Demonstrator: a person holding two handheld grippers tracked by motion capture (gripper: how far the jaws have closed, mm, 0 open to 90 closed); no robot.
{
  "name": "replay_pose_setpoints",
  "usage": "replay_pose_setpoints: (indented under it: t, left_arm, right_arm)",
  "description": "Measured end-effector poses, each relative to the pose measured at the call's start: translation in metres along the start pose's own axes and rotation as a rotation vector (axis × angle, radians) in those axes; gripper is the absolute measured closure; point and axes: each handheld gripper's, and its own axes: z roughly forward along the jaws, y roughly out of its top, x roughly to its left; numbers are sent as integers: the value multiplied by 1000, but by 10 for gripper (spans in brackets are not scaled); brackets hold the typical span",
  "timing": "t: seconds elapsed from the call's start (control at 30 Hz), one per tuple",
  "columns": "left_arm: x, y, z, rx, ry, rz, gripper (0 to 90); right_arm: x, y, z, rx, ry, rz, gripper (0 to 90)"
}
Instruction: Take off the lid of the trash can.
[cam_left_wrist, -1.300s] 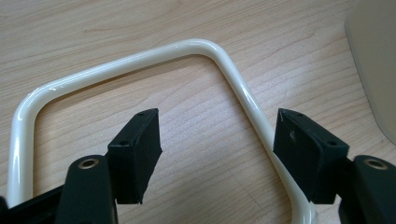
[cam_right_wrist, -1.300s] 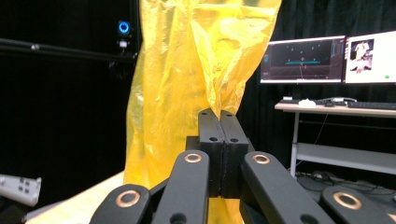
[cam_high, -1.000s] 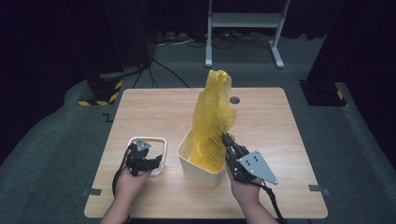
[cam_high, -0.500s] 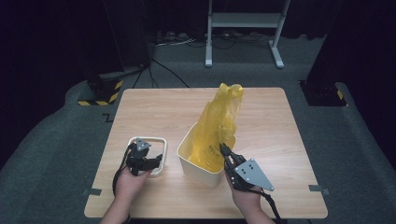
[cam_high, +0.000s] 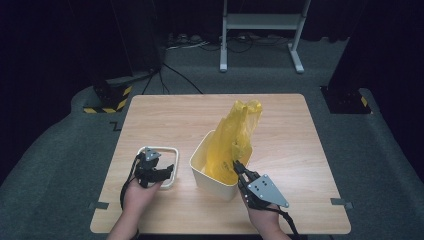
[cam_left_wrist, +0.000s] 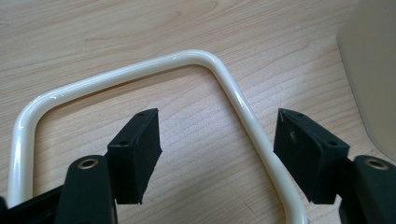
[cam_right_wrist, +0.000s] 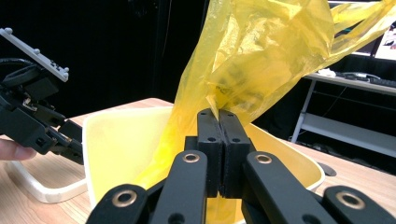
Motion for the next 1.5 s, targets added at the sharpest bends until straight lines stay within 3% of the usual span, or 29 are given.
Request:
replay_pose_setpoints:
  t: [0.33, 0.5, 1.07, 1.3, 1.43, 1.5]
  left_arm:
    - [-1, 0, 0, -1, 1, 1, 319]
    - [-2, 1, -1, -6, -2, -1, 319]
    - [-13, 7, -10, -83, -23, 29, 328]
    - [-22, 14, -16, -140, -77, 1, 328]
    - [-35, 18, -13, -144, -80, 18, 329]
    - [-42, 19, -10, -142, -88, 34, 327]
  right_arm:
    - [-6, -1, -2, 17, -10, 5, 822]
    - [-10, 2, -4, 19, -11, 31, 768]
    - [-26, 9, -18, 12, -76, 49, 689]
    - [-40, -3, -16, 89, -137, 90, 689]
    - [-46, -17, -11, 142, -179, 82, 690]
    - [-49, -21, -10, 164, -183, 103, 690]
